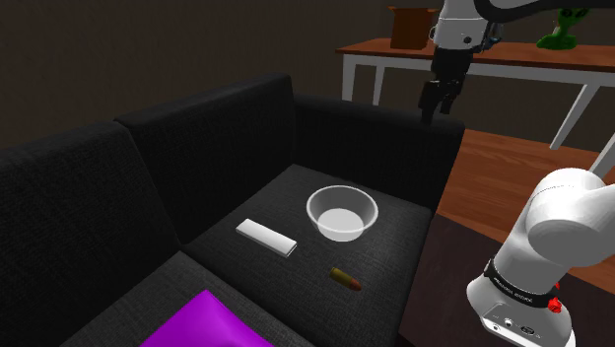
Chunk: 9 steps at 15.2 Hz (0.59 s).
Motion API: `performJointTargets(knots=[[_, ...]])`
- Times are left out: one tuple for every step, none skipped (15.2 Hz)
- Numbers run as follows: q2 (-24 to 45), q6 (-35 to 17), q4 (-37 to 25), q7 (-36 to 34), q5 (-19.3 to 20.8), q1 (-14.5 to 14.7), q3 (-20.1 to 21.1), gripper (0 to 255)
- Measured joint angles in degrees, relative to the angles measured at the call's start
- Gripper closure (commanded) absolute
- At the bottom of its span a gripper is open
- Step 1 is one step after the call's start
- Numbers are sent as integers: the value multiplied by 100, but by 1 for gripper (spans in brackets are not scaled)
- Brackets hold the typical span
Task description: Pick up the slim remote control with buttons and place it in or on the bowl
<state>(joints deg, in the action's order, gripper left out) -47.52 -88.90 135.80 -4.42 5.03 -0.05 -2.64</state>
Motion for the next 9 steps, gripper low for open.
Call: performJointTargets(knots=[[0, 0, 0, 0, 0, 0, 0, 0], [54, -62, 14, -27, -22, 15, 23, 0], [143, -189, 65, -85, -66, 44, 72, 0], [239, -318, 109, -153, -118, 78, 132, 0], [379, -461, 123, -194, -152, 104, 168, 0], [455, -588, 185, -253, -197, 137, 221, 0], [603, -741, 202, -351, -265, 186, 312, 0], [763, -861, 169, -431, -323, 227, 386, 0], [895, -1006, 195, -485, -363, 257, 437, 0]])
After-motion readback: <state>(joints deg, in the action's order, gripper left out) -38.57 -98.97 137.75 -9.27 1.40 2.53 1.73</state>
